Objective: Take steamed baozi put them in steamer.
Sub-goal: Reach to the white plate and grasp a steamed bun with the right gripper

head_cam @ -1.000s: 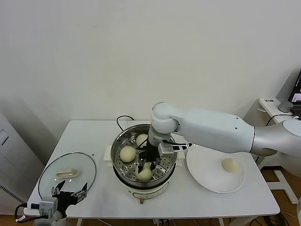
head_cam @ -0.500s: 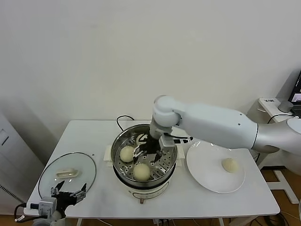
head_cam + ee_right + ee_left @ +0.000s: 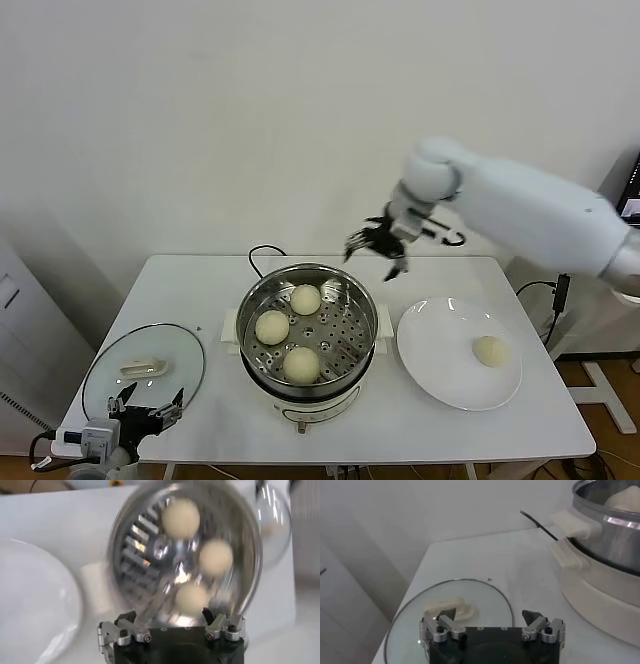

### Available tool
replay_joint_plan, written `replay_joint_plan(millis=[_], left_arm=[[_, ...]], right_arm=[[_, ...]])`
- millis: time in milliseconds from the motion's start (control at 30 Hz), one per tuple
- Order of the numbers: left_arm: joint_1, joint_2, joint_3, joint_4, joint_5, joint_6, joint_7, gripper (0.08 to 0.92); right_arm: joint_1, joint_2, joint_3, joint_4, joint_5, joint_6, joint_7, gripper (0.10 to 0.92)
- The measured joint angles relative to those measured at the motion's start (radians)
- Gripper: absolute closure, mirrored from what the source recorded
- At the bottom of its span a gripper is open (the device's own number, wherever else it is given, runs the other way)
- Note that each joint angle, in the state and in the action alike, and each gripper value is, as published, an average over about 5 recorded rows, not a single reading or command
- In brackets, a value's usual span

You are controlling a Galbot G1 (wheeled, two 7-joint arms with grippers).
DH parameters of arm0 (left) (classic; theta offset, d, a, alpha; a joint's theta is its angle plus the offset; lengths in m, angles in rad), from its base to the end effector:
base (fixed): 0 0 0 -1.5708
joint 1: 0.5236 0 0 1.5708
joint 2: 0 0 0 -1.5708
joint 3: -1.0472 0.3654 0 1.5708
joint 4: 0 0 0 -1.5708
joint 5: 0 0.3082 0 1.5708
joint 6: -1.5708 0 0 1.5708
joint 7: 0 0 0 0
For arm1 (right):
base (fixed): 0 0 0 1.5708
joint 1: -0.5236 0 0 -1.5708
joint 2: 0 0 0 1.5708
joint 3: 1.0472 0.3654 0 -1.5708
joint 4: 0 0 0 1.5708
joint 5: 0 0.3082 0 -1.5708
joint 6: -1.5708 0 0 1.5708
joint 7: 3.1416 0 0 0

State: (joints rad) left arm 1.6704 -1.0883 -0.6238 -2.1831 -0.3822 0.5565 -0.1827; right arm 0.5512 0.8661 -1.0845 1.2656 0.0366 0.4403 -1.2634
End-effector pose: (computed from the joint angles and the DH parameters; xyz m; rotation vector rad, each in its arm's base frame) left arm 0.1133 0.1097 -0.2724 0.0066 -2.5675 -0.2301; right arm 0.5393 -0.0729 0.0039 1.9156 -0.8915 2.0628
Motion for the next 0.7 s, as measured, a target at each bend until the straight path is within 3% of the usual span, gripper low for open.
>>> replay_joint_plan(millis=[267,700], left_arm=[[-0.007,0.002,0.0,0.0,-0.003,0.002,0.0,0.177],[-0.006,0.002,-0.003,-0.012,-0.005,0.009,-0.001,0.177]], right_arm=[[-0.021,-0.121,-0.02,-0.114,0.054,-0.113,-0.04,0.203],[-0.193,-0.18,0.069,-0.26,0.018,-0.153,-0.058,0.203]])
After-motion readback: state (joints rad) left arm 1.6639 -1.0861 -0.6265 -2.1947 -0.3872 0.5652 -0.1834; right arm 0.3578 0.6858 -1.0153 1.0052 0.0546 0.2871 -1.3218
